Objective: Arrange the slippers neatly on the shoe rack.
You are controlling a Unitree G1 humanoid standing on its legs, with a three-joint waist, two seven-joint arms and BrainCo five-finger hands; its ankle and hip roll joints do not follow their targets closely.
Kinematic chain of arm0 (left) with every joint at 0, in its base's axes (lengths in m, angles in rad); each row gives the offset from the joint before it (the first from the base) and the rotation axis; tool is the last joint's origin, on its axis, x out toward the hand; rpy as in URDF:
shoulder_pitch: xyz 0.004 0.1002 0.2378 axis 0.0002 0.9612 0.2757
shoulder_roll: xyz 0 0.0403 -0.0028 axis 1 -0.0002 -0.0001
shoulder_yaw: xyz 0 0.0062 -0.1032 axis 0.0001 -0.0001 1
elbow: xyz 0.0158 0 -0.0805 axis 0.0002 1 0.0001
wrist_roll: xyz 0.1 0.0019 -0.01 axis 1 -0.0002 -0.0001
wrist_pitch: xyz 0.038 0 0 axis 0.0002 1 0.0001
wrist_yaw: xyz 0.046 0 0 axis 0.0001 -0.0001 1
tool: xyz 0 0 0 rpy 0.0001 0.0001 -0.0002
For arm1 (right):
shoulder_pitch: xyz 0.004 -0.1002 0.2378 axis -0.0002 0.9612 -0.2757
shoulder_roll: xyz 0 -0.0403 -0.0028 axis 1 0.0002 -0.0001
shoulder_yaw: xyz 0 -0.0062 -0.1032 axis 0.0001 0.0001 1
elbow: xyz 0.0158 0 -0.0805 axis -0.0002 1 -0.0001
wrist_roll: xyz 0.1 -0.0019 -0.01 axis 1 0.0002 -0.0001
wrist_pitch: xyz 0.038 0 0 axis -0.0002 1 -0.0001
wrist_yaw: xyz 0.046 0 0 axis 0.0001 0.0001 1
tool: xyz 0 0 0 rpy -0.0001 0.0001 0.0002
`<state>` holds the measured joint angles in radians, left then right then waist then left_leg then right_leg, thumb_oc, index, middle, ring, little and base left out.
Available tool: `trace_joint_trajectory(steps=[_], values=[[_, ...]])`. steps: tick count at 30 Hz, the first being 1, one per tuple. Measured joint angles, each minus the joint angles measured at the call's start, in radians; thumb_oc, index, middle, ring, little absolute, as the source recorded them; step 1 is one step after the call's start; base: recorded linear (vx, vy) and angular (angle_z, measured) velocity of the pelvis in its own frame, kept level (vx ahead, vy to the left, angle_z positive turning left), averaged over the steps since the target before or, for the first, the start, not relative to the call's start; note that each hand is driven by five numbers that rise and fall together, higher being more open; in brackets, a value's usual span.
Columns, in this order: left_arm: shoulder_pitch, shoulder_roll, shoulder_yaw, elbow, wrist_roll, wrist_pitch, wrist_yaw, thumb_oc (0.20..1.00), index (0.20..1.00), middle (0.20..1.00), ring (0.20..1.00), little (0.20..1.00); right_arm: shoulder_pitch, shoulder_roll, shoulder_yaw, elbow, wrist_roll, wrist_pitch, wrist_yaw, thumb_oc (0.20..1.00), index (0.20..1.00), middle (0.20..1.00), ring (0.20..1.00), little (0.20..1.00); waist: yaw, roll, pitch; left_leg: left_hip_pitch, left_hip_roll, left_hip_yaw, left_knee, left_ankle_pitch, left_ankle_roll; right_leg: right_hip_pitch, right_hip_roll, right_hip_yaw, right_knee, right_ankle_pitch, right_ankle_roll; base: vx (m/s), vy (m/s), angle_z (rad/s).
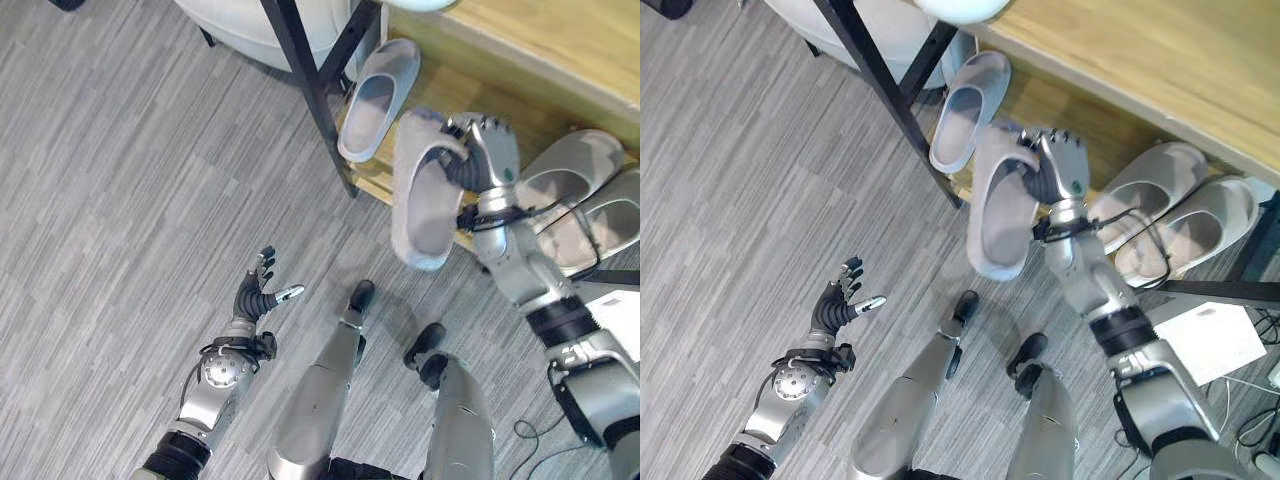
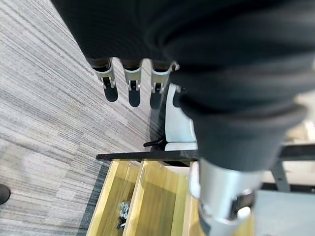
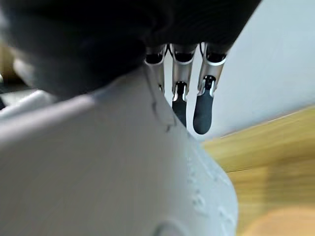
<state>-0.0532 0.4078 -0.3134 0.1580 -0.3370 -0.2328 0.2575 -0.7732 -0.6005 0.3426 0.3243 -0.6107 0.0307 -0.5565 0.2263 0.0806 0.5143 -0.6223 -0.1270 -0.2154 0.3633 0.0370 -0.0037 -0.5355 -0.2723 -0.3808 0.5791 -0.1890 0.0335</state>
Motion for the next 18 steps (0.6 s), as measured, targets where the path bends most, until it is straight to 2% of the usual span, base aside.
trace_joint_trajectory(steps=[2,3,5,8,10,11,12,14,15,18], values=[[0.001,0.008,0.0,-0.007,-0.001,-0.005,0.001,1.0,1.0,1.0,1.0,1.0,-0.028,-0.007,0.006,0.058,-0.022,0.008,-0.012,0.2,0.2,0.2,0.2,0.2,0.0,-0.001,0.0,-0.009,-0.006,-0.001,0.001,-0.003,0.005,-0.005,-0.004,-0.002,-0.006,0.002,0.003,0.06,0.027,0.05],[0.002,0.02,0.0,-0.016,-0.002,-0.009,0.002,1.0,1.0,1.0,1.0,1.0,-0.039,-0.01,0.007,0.073,-0.028,0.04,-0.019,0.2,0.2,0.2,0.2,0.2,0.003,-0.002,-0.001,-0.013,-0.009,-0.001,0.0,-0.003,0.005,-0.006,-0.006,-0.004,-0.01,0.003,0.005,0.09,0.03,0.06],[0.004,0.043,0.002,-0.037,-0.009,-0.013,0.001,1.0,1.0,1.0,1.0,1.0,-0.059,-0.01,0.008,0.098,-0.03,0.045,-0.039,0.2,0.2,0.2,0.2,0.2,0.005,-0.005,-0.003,-0.015,-0.014,-0.005,-0.002,-0.003,0.005,-0.006,-0.01,-0.006,-0.01,0.002,0.005,0.07,0.025,0.07],[0.004,0.053,0.0,-0.039,-0.01,-0.024,-0.002,1.0,1.0,1.0,1.0,1.0,-0.118,-0.015,0.008,0.143,-0.037,0.089,-0.055,0.2,0.2,0.2,0.2,0.2,0.008,-0.005,-0.003,-0.031,-0.017,-0.024,0.001,-0.002,0.004,-0.01,-0.012,-0.025,-0.013,0.002,0.005,0.04,0.012,0.15],[0.005,0.057,0.001,-0.039,-0.014,-0.024,-0.002,1.0,1.0,1.0,1.0,1.0,-0.123,-0.013,0.009,0.148,-0.037,0.111,-0.076,0.2,0.2,0.2,0.2,0.2,0.033,-0.004,-0.004,-0.035,-0.021,-0.031,-0.002,0.0,0.002,-0.009,-0.012,-0.032,-0.014,0.001,0.005,0.08,0.023,0.14],[0.001,0.058,0.001,-0.042,-0.014,-0.029,-0.001,1.0,1.0,1.0,1.0,1.0,-0.178,0.009,0.012,0.272,-0.034,0.135,-0.097,0.395,0.395,0.395,0.395,0.395,0.03,0.001,-0.007,-0.037,-0.028,-0.051,-0.015,0.003,-0.003,-0.009,-0.018,-0.046,-0.01,-0.003,0.01,0.09,0.018,0.36],[0.002,0.061,0.0,-0.044,-0.015,-0.031,0.0,1.0,1.0,1.0,1.0,1.0,-0.194,0.003,0.007,0.308,-0.024,0.163,-0.097,0.598,0.598,0.598,0.598,0.598,0.038,0.0,-0.007,-0.039,-0.031,-0.069,-0.026,0.018,-0.01,-0.011,-0.025,-0.065,-0.013,-0.004,0.009,0.04,-0.001,0.38],[0.005,0.062,-0.001,-0.041,-0.015,-0.03,0.003,1.0,1.0,1.0,1.0,1.0,-0.204,0.005,0.007,0.338,-0.018,0.173,-0.098,0.598,0.598,0.598,0.598,0.598,0.055,0.001,-0.008,-0.039,-0.032,-0.074,-0.028,0.021,-0.013,-0.011,-0.028,-0.066,-0.012,-0.008,0.009,0.03,0.001,0.15],[0.005,0.063,-0.001,-0.041,-0.015,-0.03,0.005,1.0,1.0,1.0,1.0,1.0,-0.216,0.005,0.007,0.364,-0.014,0.177,-0.096,1.0,1.0,1.0,1.0,1.0,0.06,0.003,-0.009,-0.039,-0.033,-0.076,-0.029,0.022,-0.014,-0.01,-0.029,-0.068,-0.011,-0.008,0.01,0.02,0.01,0.04],[0.005,0.074,-0.001,-0.042,-0.015,-0.03,0.01,1.0,1.0,1.0,1.0,1.0,-0.242,0.004,0.006,0.393,0.006,0.193,-0.096,1.0,1.0,1.0,1.0,1.0,0.064,0.004,-0.01,-0.039,-0.034,-0.079,-0.038,0.028,-0.016,-0.01,-0.031,-0.076,-0.012,-0.009,0.01,0.02,-0.002,0.06]])
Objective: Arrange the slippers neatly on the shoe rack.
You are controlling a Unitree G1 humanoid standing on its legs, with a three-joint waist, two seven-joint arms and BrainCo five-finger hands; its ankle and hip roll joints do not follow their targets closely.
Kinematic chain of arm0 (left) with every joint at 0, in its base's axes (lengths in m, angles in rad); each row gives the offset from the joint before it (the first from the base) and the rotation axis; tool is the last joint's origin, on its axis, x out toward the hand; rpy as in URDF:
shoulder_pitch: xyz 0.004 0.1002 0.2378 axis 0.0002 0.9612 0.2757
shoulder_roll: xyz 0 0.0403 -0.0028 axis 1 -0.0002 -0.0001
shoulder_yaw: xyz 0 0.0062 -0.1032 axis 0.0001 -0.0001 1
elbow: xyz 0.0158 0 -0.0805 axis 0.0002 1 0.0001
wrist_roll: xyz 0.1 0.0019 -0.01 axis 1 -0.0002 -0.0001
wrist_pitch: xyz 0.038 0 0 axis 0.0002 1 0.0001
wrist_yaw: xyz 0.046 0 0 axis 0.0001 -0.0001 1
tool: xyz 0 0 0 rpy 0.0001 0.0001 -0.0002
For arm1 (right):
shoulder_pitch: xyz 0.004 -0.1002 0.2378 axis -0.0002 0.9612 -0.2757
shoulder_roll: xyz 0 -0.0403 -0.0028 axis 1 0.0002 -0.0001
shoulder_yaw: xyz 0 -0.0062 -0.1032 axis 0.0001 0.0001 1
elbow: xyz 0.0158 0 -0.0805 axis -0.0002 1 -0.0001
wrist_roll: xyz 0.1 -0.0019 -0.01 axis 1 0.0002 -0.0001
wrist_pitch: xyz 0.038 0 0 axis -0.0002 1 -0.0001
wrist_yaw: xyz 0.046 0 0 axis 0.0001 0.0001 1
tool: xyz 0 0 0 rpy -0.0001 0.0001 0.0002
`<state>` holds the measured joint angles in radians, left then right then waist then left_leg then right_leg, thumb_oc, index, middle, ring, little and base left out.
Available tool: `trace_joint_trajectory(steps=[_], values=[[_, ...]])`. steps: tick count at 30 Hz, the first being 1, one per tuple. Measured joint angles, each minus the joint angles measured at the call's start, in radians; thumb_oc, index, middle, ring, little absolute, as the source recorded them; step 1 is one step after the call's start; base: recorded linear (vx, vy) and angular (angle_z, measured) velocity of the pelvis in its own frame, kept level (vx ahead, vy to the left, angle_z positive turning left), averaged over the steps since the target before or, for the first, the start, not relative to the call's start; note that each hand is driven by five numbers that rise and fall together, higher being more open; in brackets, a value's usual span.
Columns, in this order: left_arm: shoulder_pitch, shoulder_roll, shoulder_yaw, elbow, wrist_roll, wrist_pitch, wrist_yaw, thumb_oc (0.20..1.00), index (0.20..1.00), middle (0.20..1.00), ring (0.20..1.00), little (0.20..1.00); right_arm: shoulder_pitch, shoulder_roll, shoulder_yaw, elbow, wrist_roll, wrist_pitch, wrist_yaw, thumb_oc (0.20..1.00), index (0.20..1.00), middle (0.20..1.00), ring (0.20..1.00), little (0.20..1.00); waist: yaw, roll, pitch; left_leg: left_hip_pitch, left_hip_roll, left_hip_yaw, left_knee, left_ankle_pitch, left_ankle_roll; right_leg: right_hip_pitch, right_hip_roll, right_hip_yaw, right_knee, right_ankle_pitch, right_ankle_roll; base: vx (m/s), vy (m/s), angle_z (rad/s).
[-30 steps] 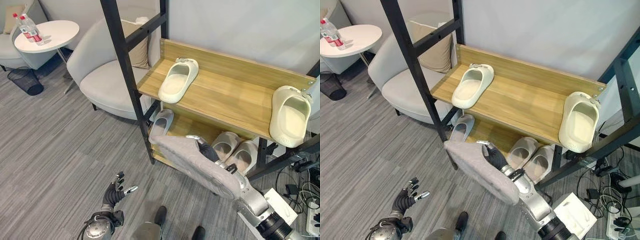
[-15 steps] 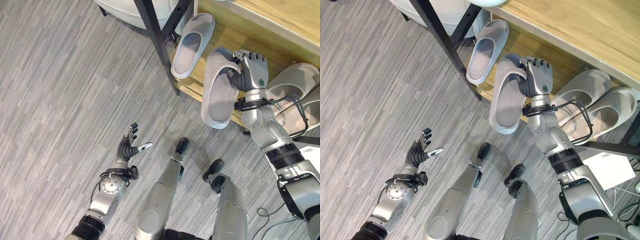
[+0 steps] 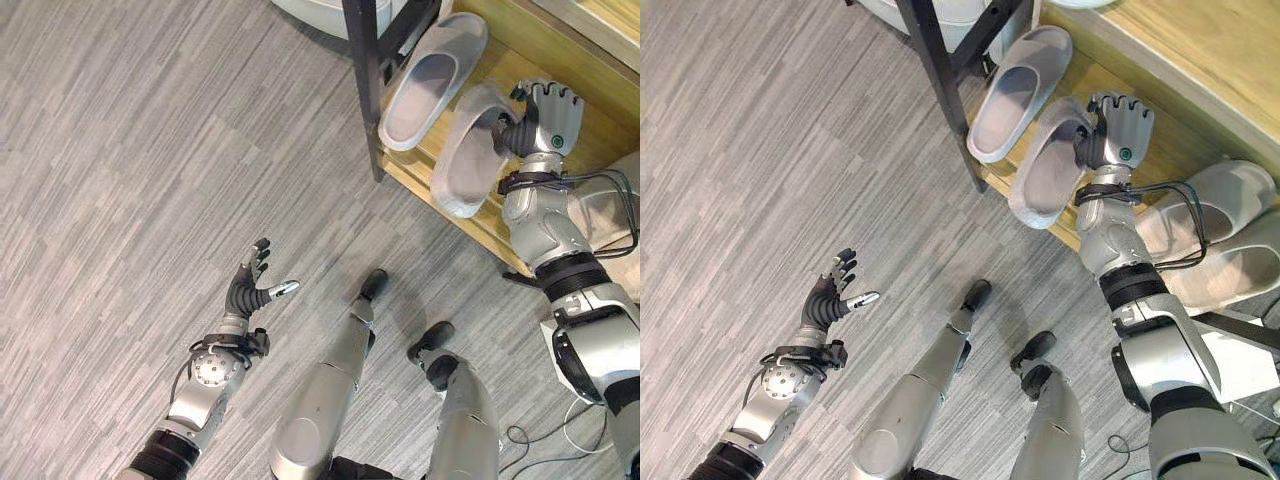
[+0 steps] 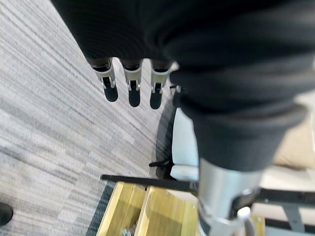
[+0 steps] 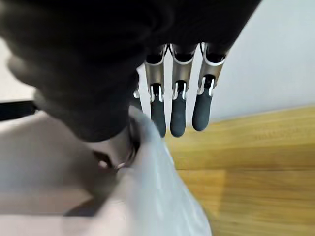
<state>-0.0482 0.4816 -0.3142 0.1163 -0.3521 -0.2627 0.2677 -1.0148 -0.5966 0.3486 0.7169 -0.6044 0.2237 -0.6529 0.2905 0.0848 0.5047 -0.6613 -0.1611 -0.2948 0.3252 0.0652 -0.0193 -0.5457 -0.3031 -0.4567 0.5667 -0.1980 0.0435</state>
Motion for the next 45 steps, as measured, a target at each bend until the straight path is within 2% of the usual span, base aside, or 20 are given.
trace_joint_trajectory(steps=[7,12,14,17,18,20,22,29,33,35,36,39,42,43,45], values=[[-0.004,0.001,-0.004,0.0,0.0,0.001,0.008,1.0,1.0,1.0,1.0,1.0,-0.01,-0.002,-0.002,0.025,0.025,0.005,-0.002,1.0,1.0,1.0,1.0,1.0,0.002,0.006,-0.004,0.003,0.0,-0.002,-0.006,0.003,-0.004,0.0,-0.001,-0.003,-0.002,-0.001,0.001,0.0,-0.002,0.01],[-0.009,0.0,-0.032,0.0,0.001,0.005,0.011,1.0,1.0,1.0,1.0,1.0,-0.008,0.003,-0.023,0.019,0.115,0.002,-0.027,1.0,1.0,1.0,1.0,1.0,-0.001,0.012,-0.007,0.024,0.002,0.003,-0.026,0.011,-0.004,0.008,-0.002,0.006,-0.008,-0.001,0.001,0.0,0.003,-0.02],[-0.009,-0.004,-0.039,0.002,0.001,0.012,0.014,1.0,1.0,1.0,1.0,1.0,0.031,0.045,-0.119,-0.063,0.181,-0.003,-0.062,1.0,1.0,1.0,1.0,1.0,-0.001,0.012,-0.007,0.037,0.006,0.005,-0.037,0.015,-0.002,0.019,0.002,0.007,-0.019,0.0,0.002,0.0,0.0,-0.03],[-0.01,-0.01,-0.038,0.004,0.001,0.015,0.017,1.0,1.0,1.0,1.0,1.0,0.101,0.094,-0.176,-0.182,0.247,-0.027,-0.112,1.0,1.0,1.0,1.0,1.0,-0.013,0.013,-0.007,0.059,0.006,0.008,-0.041,0.014,-0.002,0.038,0.004,0.012,-0.025,0.0,0.002,0.0,-0.001,-0.03],[-0.011,-0.014,-0.038,0.005,0.001,0.016,0.017,1.0,1.0,1.0,1.0,1.0,0.176,0.137,-0.222,-0.285,0.271,-0.059,-0.132,1.0,1.0,1.0,1.0,1.0,-0.02,0.013,-0.007,0.068,0.008,0.011,-0.049,0.013,-0.002,0.044,0.004,0.015,-0.029,0.0,0.001,-0.01,-0.012,-0.05],[-0.01,-0.018,-0.039,0.005,0.002,0.02,0.018,1.0,1.0,1.0,1.0,1.0,0.231,0.212,-0.226,-0.33,0.308,-0.095,-0.143,1.0,1.0,1.0,1.0,1.0,-0.032,0.013,-0.007,0.075,0.012,0.028,-0.052,0.013,-0.001,0.043,0.006,0.028,-0.03,0.002,0.0,-0.02,-0.014,-0.16],[-0.012,-0.02,-0.039,0.005,0.008,0.026,0.018,1.0,1.0,1.0,1.0,1.0,0.251,0.236,-0.206,-0.328,0.354,-0.115,-0.141,1.0,1.0,1.0,1.0,1.0,-0.041,0.013,-0.007,0.075,0.017,0.034,-0.053,0.013,-0.001,0.036,0.015,0.043,-0.031,0.004,-0.004,-0.03,-0.012,-0.2],[-0.011,-0.022,-0.039,0.016,0.01,0.035,0.018,1.0,1.0,1.0,1.0,1.0,0.265,0.242,-0.203,-0.289,0.483,-0.176,-0.099,1.0,1.0,1.0,1.0,1.0,-0.044,0.013,-0.008,0.077,0.029,0.042,-0.049,0.014,-0.001,0.035,0.022,0.047,-0.027,0.009,-0.007,-0.01,-0.003,-0.03],[-0.011,-0.022,-0.039,0.024,0.01,0.035,0.019,1.0,1.0,1.0,1.0,1.0,0.259,0.247,-0.204,-0.241,0.551,-0.183,-0.094,1.0,1.0,1.0,1.0,1.0,-0.042,0.014,-0.008,0.077,0.029,0.04,-0.047,0.014,-0.001,0.035,0.022,0.047,-0.023,0.008,-0.009,0.0,0.0,0.0],[-0.01,-0.022,-0.04,0.026,0.01,0.036,0.028,1.0,1.0,1.0,1.0,1.0,0.242,0.278,-0.211,-0.197,0.658,-0.223,-0.094,1.0,1.0,1.0,1.0,1.0,-0.04,0.015,-0.009,0.076,0.028,0.035,-0.048,0.014,-0.002,0.035,0.022,0.045,-0.023,0.007,-0.009,0.0,0.0,0.0],[-0.01,-0.021,-0.042,0.042,0.01,0.037,0.033,1.0,1.0,1.0,1.0,1.0,0.211,0.326,-0.229,-0.136,0.759,-0.258,-0.096,1.0,1.0,1.0,1.0,1.0,-0.041,0.015,-0.009,0.077,0.029,0.033,-0.054,0.015,-0.004,0.035,0.023,0.043,-0.023,0.007,-0.01,0.04,-0.034,0.04],[-0.01,-0.019,-0.062,0.056,0.011,0.054,0.049,1.0,1.0,1.0,1.0,1.0,0.198,0.401,-0.245,-0.124,0.909,-0.293,-0.097,1.0,1.0,1.0,1.0,1.0,-0.036,0.017,-0.01,0.074,0.028,0.029,-0.055,0.017,-0.006,0.035,0.022,0.034,-0.024,0.007,-0.01,0.02,-0.015,0.08],[-0.011,-0.019,-0.079,0.057,0.018,0.061,0.05,1.0,1.0,1.0,1.0,1.0,0.187,0.432,-0.243,-0.121,1.012,-0.327,-0.097,1.0,1.0,1.0,1.0,1.0,-0.022,0.024,-0.015,0.07,0.026,0.019,-0.06,0.017,-0.007,0.037,0.021,0.022,-0.025,0.007,-0.01,0.06,-0.031,0.09],[-0.011,-0.019,-0.078,0.057,0.018,0.061,0.052,1.0,1.0,1.0,1.0,1.0,0.18,0.435,-0.241,-0.121,1.039,-0.336,-0.097,1.0,1.0,1.0,1.0,1.0,-0.02,0.026,-0.016,0.071,0.024,0.009,-0.065,0.011,-0.019,0.038,0.02,0.019,-0.025,0.005,-0.008,0.07,-0.034,0.11],[-0.014,-0.018,-0.078,0.058,0.018,0.063,0.054,1.0,1.0,1.0,1.0,1.0,0.163,0.436,-0.241,-0.121,1.089,-0.353,-0.094,1.0,1.0,1.0,1.0,1.0,-0.014,0.028,-0.017,0.07,0.024,0.005,-0.07,0.02,-0.012,0.037,0.02,0.015,-0.031,0.005,-0.007,0.02,-0.008,0.06]])
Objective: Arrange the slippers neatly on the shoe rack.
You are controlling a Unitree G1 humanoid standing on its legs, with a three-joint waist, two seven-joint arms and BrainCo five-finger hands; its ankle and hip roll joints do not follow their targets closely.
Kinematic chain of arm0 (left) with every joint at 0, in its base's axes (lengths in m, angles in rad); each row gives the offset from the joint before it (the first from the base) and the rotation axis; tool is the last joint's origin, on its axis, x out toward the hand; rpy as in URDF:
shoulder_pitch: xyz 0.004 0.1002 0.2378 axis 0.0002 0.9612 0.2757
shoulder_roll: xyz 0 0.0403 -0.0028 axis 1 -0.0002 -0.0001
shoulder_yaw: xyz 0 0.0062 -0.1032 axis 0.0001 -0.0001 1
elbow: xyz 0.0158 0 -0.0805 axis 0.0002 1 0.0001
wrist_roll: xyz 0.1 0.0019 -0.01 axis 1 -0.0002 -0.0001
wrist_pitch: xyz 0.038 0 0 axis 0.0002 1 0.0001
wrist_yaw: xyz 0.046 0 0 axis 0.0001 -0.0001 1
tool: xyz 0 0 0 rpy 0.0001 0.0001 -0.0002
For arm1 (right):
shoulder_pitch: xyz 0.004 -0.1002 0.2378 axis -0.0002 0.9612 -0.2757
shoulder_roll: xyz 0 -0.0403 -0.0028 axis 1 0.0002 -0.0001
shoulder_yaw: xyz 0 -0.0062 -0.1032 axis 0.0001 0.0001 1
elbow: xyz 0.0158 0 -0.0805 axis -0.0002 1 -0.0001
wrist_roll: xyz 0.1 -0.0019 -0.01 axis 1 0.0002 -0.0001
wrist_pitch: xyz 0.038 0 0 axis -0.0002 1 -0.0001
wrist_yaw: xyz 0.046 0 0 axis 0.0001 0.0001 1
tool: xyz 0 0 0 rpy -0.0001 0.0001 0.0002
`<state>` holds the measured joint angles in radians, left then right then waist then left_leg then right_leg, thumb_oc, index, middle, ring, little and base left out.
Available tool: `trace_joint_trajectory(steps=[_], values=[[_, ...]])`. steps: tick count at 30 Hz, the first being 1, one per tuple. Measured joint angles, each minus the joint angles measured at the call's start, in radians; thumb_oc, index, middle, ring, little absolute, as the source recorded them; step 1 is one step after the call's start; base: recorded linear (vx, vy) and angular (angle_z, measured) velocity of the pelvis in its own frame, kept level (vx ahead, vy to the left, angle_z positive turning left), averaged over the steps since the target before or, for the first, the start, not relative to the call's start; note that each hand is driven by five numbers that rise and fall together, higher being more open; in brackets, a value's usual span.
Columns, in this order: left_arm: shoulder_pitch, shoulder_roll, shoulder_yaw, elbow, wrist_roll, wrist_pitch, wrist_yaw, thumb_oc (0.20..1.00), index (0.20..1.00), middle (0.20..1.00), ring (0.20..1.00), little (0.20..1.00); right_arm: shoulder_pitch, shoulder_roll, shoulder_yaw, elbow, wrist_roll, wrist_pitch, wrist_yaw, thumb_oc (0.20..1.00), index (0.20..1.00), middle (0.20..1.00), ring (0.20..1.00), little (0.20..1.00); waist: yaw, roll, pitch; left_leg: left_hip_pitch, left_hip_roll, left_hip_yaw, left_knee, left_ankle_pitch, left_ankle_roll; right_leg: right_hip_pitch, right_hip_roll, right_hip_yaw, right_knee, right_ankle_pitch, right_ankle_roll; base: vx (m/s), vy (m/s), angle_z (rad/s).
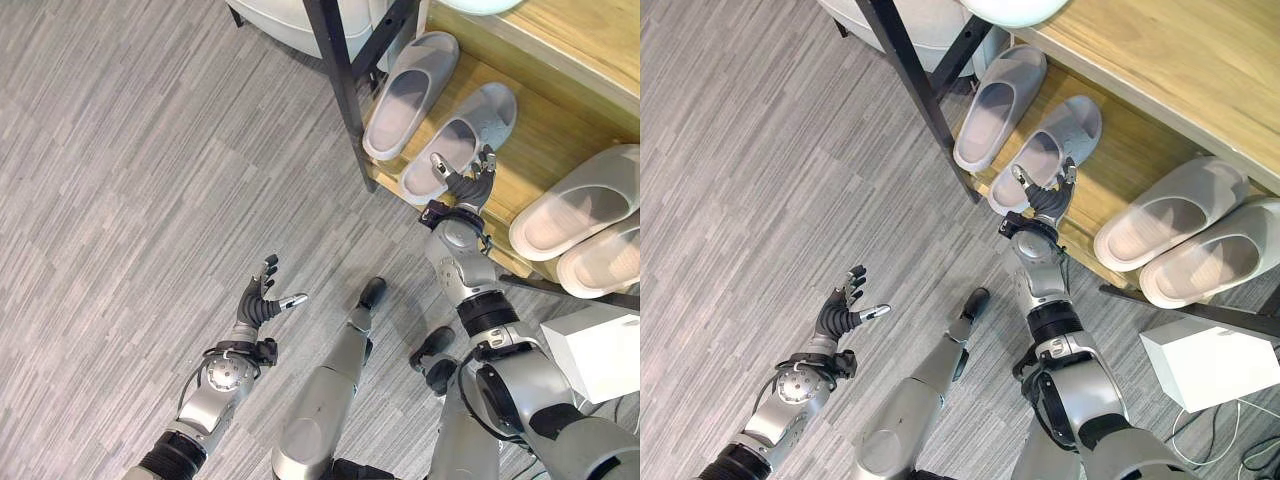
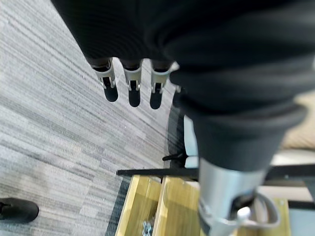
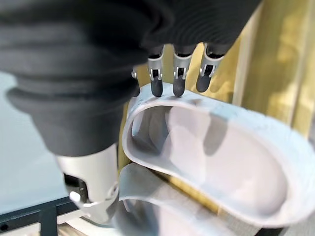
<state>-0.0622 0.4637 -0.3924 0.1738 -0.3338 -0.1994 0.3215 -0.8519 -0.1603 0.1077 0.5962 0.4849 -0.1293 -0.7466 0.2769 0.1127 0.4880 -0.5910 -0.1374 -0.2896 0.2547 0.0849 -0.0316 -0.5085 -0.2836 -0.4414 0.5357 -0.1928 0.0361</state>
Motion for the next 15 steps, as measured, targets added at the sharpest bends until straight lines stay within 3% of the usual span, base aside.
trace_joint_trajectory(steps=[6,8,13,15], values=[[-0.003,0.0,0.0,0.007,0.0,0.001,0.001,1.0,1.0,1.0,1.0,1.0,-0.049,-0.014,-0.002,0.026,0.166,-0.065,0.024,1.0,1.0,1.0,1.0,1.0,0.014,0.001,0.0,0.0,-0.001,-0.001,-0.002,0.002,0.0,0.002,-0.001,-0.001,-0.003,-0.002,0.001,0.04,0.007,0.01],[-0.029,0.0,-0.005,0.025,0.0,0.001,-0.003,1.0,1.0,1.0,1.0,1.0,-0.054,-0.103,0.001,0.04,0.165,-0.065,0.049,1.0,1.0,1.0,1.0,1.0,0.031,0.003,-0.002,0.0,-0.003,-0.001,-0.001,0.003,0.001,0.002,-0.003,-0.003,0.0,-0.002,0.001,0.01,0.014,0.04],[-0.044,-0.006,-0.007,0.027,0.0,0.002,-0.006,1.0,1.0,1.0,1.0,1.0,-0.043,-0.16,0.011,0.06,0.135,-0.057,0.085,1.0,1.0,1.0,1.0,1.0,0.015,0.005,-0.003,0.002,-0.004,0.002,0.001,0.006,0.003,0.004,-0.003,-0.002,-0.007,0.002,0.003,-0.03,0.018,-0.01],[-0.062,-0.02,0.001,0.026,0.0,0.002,-0.006,1.0,1.0,1.0,1.0,1.0,0.003,-0.188,0.039,0.031,0.058,-0.008,0.093,1.0,1.0,1.0,1.0,1.0,0.004,0.004,-0.004,0.018,0.002,0.004,-0.001,0.006,0.003,0.022,0.002,-0.001,-0.018,0.005,0.004,-0.03,-0.042,-0.09]])
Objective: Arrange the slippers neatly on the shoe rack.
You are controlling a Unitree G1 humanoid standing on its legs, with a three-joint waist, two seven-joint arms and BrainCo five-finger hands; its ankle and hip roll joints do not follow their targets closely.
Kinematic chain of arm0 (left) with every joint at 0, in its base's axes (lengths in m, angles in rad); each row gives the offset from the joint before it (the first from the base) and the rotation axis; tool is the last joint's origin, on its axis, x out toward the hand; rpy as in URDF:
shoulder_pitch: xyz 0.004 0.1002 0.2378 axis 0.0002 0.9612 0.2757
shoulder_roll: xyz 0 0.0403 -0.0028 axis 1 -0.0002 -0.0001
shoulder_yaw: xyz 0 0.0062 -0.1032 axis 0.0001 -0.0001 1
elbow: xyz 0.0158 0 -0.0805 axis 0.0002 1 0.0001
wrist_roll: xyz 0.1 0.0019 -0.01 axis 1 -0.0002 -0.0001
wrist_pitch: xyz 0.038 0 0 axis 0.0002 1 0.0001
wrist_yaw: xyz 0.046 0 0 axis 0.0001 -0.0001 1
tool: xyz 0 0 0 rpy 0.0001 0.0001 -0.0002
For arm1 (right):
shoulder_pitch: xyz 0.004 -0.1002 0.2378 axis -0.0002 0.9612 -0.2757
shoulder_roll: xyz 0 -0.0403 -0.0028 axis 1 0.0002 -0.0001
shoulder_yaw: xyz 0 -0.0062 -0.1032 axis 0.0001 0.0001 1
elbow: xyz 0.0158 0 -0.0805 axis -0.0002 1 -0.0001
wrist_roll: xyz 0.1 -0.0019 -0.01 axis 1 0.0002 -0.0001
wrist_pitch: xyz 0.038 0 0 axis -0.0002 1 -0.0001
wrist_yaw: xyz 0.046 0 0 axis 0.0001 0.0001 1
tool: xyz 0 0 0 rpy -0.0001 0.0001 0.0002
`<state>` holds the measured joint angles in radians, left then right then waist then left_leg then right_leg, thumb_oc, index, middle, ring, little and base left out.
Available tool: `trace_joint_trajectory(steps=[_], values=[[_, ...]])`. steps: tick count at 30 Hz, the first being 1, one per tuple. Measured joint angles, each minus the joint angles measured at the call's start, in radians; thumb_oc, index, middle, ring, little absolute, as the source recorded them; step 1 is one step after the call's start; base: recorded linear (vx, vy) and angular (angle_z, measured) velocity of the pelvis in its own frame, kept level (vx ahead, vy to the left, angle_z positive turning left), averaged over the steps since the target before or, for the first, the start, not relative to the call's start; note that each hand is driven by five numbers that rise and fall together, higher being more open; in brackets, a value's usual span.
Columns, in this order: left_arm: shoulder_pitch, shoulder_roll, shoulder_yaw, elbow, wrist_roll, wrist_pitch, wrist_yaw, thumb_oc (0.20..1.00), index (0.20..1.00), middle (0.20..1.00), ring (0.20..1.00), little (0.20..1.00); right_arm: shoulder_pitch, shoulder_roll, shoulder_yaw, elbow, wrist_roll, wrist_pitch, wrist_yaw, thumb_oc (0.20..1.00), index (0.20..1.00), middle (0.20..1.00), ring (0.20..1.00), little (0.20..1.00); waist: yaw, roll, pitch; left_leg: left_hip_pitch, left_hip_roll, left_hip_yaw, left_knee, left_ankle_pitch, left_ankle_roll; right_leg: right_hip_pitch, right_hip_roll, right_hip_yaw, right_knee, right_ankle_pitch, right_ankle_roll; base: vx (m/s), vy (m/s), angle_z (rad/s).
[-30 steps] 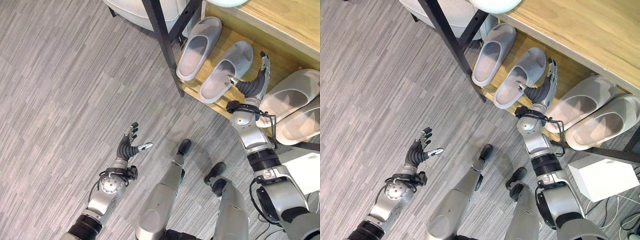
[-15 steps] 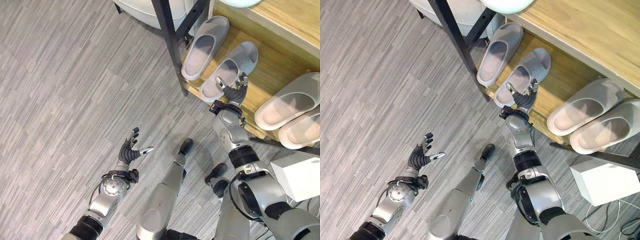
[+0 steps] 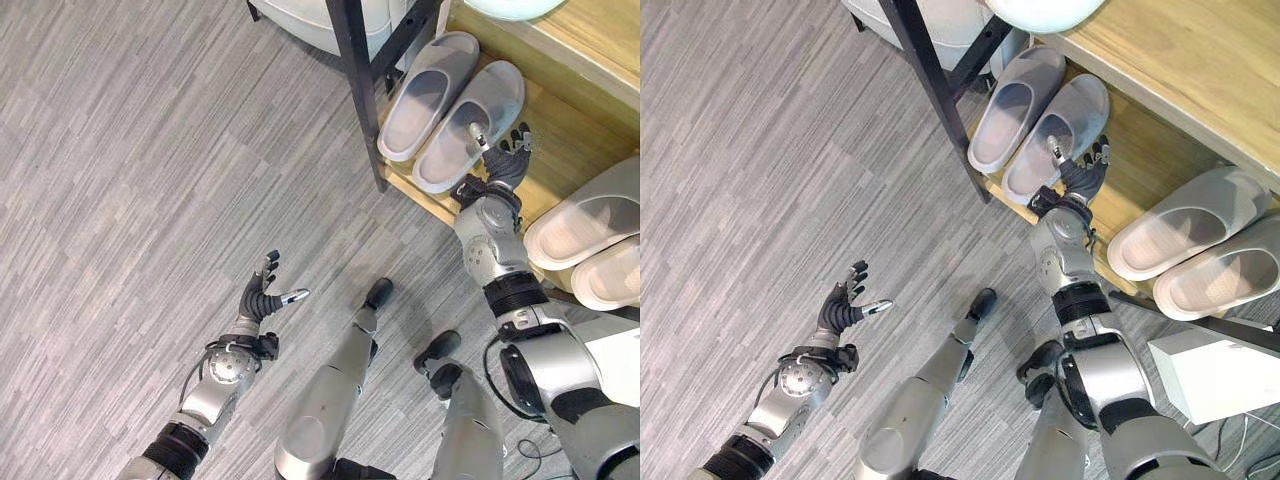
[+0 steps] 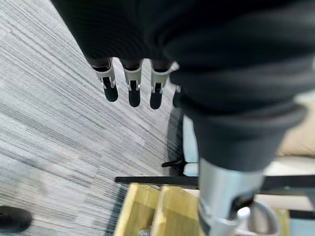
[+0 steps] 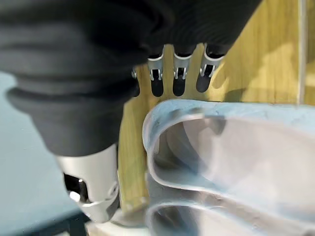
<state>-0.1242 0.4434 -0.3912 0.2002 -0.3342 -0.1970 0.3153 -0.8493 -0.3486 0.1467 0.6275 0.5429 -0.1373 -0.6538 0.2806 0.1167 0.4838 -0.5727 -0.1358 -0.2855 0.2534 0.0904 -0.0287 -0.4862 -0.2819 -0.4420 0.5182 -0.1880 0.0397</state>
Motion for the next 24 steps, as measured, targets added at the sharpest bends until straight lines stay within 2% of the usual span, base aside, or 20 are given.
trace_joint_trajectory(steps=[1,3,4,7,8,11,12,14,16,18,19,23,24], values=[[-0.002,-0.015,0.004,-0.002,0.0,0.004,0.002,1.0,1.0,1.0,1.0,1.0,0.074,-0.008,0.003,-0.106,-0.115,0.034,0.001,1.0,1.0,1.0,1.0,1.0,-0.02,-0.001,-0.001,0.024,0.009,0.008,-0.007,0.0,0.0,0.029,0.014,0.003,-0.027,0.011,-0.001,-0.06,-0.058,-0.25],[0.002,-0.018,0.002,0.0,0.0,0.011,0.002,1.0,1.0,1.0,1.0,1.0,0.125,0.01,-0.003,-0.133,-0.196,0.061,-0.009,1.0,1.0,1.0,1.0,1.0,-0.045,-0.018,-0.012,0.049,0.027,0.029,-0.022,0.0,0.001,0.043,0.035,0.026,-0.057,0.03,-0.002,-0.05,-0.048,-0.37],[0.01,-0.018,0.006,0.0,0.0,0.014,0.005,1.0,1.0,1.0,1.0,1.0,0.152,0.024,-0.002,-0.161,-0.224,0.069,-0.015,1.0,1.0,1.0,1.0,1.0,-0.045,-0.025,-0.024,0.057,0.032,0.035,-0.03,0.001,0.001,0.051,0.042,0.033,-0.071,0.036,-0.001,-0.02,-0.03,-0.34],[0.013,-0.022,0.012,0.012,0.0,0.03,0.005,1.0,1.0,1.0,1.0,1.0,0.255,0.068,0.003,-0.212,-0.289,0.092,-0.013,1.0,1.0,1.0,1.0,1.0,-0.085,-0.058,-0.052,0.103,0.052,0.055,-0.054,0.0,0.002,0.091,0.067,0.056,-0.116,0.059,-0.002,-0.04,-0.06,-0.34],[0.014,-0.023,0.011,0.021,0.0,0.035,0.003,1.0,1.0,1.0,1.0,1.0,0.307,0.083,0.013,-0.221,-0.304,0.101,-0.009,1.0,1.0,1.0,1.0,1.0,-0.103,-0.073,-0.08,0.121,0.061,0.069,-0.07,0.001,0.002,0.105,0.074,0.061,-0.137,0.066,-0.004,-0.02,-0.055,-0.32],[0.041,-0.023,0.047,0.021,0.001,0.046,-0.001,1.0,1.0,1.0,1.0,1.0,0.496,0.101,0.068,-0.373,-0.315,0.102,0.061,1.0,1.0,1.0,1.0,1.0,-0.123,-0.095,-0.122,0.19,0.09,0.107,-0.117,0.004,0.004,0.163,0.111,0.095,-0.217,0.104,-0.005,0.0,-0.101,-0.45],[0.047,-0.028,0.057,0.018,0.002,0.06,-0.016,1.0,1.0,1.0,1.0,1.0,0.561,0.089,0.076,-0.42,-0.314,0.103,0.122,1.0,1.0,1.0,1.0,1.0,-0.155,-0.092,-0.129,0.218,0.1,0.122,-0.141,0.009,0.005,0.192,0.121,0.1,-0.247,0.115,-0.002,0.0,-0.101,-0.33],[0.082,-0.023,0.083,0.001,0.017,0.073,-0.064,1.0,1.0,1.0,1.0,1.0,0.711,0.045,0.104,-0.543,-0.302,0.091,0.251,1.0,1.0,1.0,1.0,1.0,-0.171,-0.099,-0.154,0.284,0.114,0.139,-0.207,0.023,0.007,0.247,0.14,0.116,-0.32,0.145,0.001,0.01,-0.06,-0.34],[0.148,0.006,0.083,0.004,0.067,0.089,-0.123,1.0,1.0,1.0,1.0,1.0,0.832,-0.007,0.107,-0.555,-0.275,0.087,0.383,1.0,1.0,1.0,1.0,1.0,-0.218,-0.104,-0.219,0.351,0.127,0.164,-0.272,0.032,0.01,0.323,0.169,0.139,-0.438,0.192,0.019,0.01,-0.061,-0.46],[0.163,0.023,0.078,0.001,0.12,0.104,-0.174,1.0,1.0,1.0,1.0,1.0,0.911,-0.031,0.088,-0.561,-0.256,0.085,0.463,1.0,1.0,1.0,1.0,1.0,-0.248,-0.103,-0.248,0.402,0.134,0.187,-0.323,0.049,0.011,0.387,0.185,0.147,-0.534,0.242,0.01,0.02,-0.062,-0.34],[0.164,0.045,0.066,-0.008,0.165,0.116,-0.221,1.0,1.0,1.0,1.0,1.0,0.999,-0.031,0.064,-0.579,-0.231,0.086,0.544,1.0,1.0,1.0,1.0,1.0,-0.263,-0.103,-0.256,0.449,0.134,0.216,-0.335,0.046,0.012,0.444,0.19,0.17,-0.6,0.27,0.014,0.01,-0.052,-0.49],[0.146,0.064,-0.004,-0.042,0.265,0.123,-0.35,1.0,1.0,1.0,1.0,1.0,1.15,-0.057,0.068,-0.58,-0.269,0.104,0.694,1.0,1.0,1.0,1.0,1.0,-0.34,-0.057,-0.312,0.503,0.14,0.272,-0.339,0.024,0.013,0.476,0.193,0.227,-0.607,0.273,0.017,-0.01,-0.042,-0.42],[0.14,0.065,-0.015,-0.056,0.278,0.123,-0.368,1.0,1.0,1.0,1.0,1.0,1.158,-0.057,0.069,-0.558,-0.283,0.105,0.707,1.0,1.0,1.0,1.0,1.0,-0.354,-0.056,-0.319,0.509,0.143,0.284,-0.341,0.02,0.01,0.47,0.195,0.237,-0.607,0.272,0.021,0.0,-0.016,-0.58]])
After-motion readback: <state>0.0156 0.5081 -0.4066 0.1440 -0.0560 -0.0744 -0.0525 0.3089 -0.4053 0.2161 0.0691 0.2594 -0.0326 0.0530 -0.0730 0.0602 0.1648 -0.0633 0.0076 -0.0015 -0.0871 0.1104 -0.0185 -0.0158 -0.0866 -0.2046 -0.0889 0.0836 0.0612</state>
